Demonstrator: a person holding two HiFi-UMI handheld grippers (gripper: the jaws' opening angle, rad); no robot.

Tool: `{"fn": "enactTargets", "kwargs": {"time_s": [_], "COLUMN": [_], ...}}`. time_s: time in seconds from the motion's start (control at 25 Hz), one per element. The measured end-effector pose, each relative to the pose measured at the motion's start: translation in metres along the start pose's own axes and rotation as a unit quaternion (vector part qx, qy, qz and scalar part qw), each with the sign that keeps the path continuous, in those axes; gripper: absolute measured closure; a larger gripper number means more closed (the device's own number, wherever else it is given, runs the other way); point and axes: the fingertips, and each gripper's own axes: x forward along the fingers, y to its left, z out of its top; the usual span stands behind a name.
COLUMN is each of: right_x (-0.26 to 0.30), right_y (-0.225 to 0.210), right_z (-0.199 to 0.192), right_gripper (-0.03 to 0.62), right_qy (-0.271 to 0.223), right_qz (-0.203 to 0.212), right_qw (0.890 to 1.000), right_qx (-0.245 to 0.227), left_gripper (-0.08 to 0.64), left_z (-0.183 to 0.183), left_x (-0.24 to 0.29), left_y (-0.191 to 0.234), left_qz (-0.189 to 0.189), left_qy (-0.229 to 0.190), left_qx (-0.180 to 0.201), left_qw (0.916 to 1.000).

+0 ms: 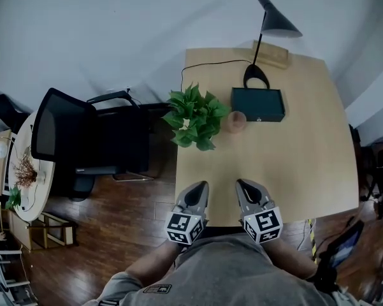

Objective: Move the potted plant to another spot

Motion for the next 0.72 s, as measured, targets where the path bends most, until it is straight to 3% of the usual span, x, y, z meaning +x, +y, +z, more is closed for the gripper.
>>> {"fn": "enactTargets", "kwargs": {"time_s": [0.4, 0.72], "right_x": [0.044, 0.099], "right_y": [-0.02, -0.039], "right_z": [-0.01, -0.035], "right_gripper": [0.586, 0.586], "right_qy": [0.029, 0.063], "right_qz": [0.017, 0.041], "right_qw": [0.999, 0.997], "right_qx": [0.006, -0.002], "left_gripper": [0.566, 0.566], "left_z": [-0.011, -0.037], "left_x": [0.035, 0.073], "left_y": [0.037, 0.089], "left_qz": [0.032, 0.093], "left_qy": [0.025, 0.053], "left_qx": [0.006, 0.012], "left_qw": [0.9991, 0.9942]}}
